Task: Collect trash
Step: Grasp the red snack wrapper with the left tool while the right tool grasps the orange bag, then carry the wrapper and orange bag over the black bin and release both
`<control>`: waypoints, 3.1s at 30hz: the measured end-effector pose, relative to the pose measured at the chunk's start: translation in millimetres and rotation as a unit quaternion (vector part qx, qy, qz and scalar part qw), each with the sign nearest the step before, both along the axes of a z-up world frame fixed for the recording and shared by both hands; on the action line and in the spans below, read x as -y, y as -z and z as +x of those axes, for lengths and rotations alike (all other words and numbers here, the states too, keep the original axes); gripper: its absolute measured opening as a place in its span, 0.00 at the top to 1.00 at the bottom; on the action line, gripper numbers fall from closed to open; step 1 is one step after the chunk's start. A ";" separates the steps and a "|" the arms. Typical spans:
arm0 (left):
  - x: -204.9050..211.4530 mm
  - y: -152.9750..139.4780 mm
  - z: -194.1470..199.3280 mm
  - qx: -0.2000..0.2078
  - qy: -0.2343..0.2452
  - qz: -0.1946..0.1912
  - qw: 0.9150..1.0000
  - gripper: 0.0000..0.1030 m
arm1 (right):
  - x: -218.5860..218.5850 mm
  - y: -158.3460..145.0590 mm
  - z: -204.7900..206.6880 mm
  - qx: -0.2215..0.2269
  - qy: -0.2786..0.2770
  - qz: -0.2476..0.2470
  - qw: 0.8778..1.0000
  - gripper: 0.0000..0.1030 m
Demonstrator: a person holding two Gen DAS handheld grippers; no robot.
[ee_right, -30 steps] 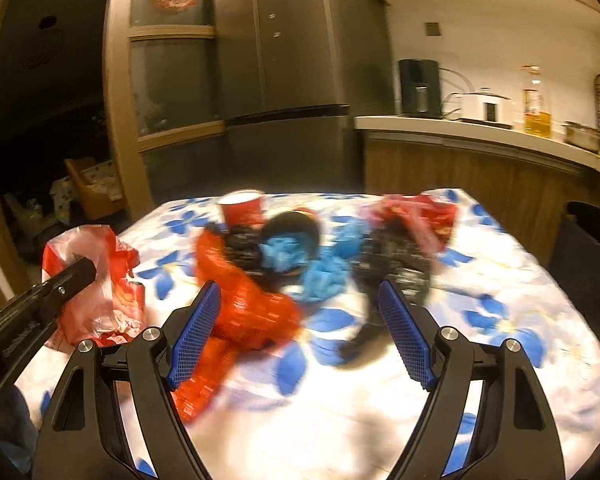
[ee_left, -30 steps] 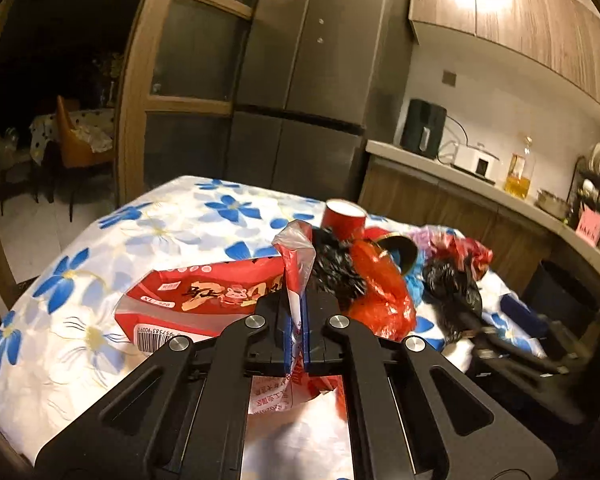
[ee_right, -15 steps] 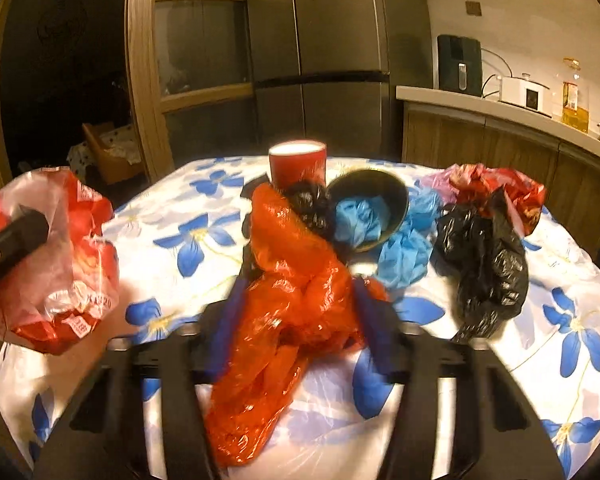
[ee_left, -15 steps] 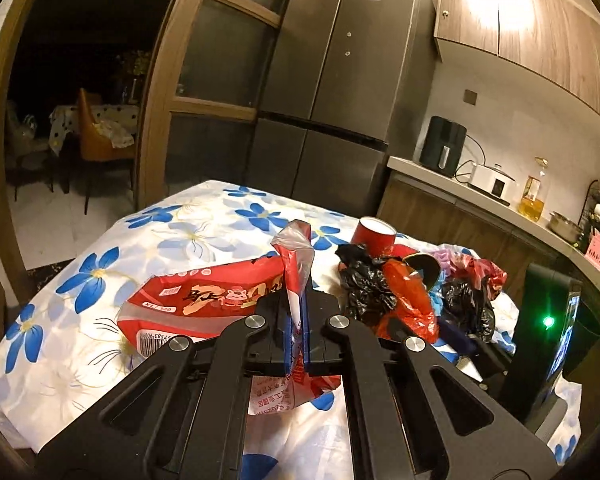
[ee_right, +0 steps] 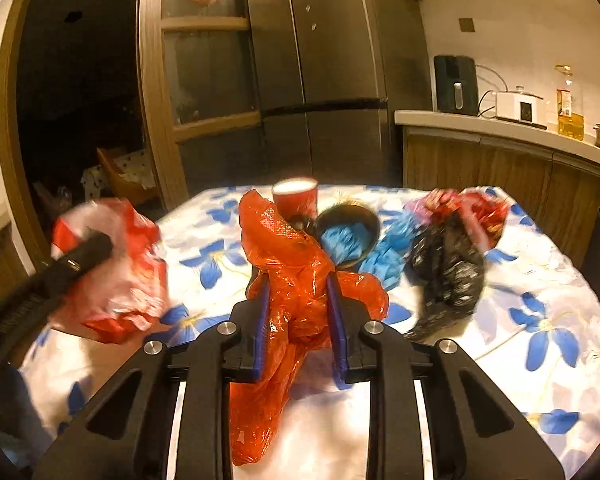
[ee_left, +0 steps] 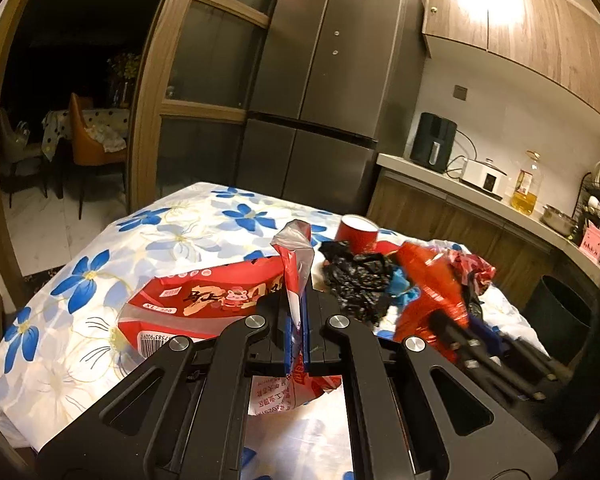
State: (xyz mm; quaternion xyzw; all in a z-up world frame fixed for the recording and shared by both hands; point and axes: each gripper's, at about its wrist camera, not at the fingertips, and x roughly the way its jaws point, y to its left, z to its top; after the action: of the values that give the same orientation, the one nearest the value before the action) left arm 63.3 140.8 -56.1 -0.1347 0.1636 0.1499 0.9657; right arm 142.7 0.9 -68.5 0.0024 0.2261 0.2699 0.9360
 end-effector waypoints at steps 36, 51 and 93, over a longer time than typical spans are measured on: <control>220.4 -34.4 94.7 0.010 0.237 0.062 0.970 0.98 | 226.9 -48.1 11.6 0.043 0.245 0.003 0.968 0.74; 319.0 -52.2 143.3 0.039 0.332 0.069 0.940 0.98 | 309.5 -61.4 31.3 0.067 0.343 0.005 0.937 0.74; 431.6 -38.3 245.5 0.068 0.440 0.039 0.895 0.96 | 392.7 -63.9 107.2 0.085 0.388 0.025 0.917 0.65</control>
State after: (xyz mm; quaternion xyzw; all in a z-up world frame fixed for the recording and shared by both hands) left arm 308.9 -290.8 -17.8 -0.0212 0.1339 -0.2932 0.9464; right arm 249.9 -391.8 -4.6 0.0900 0.1202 -0.1098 0.9825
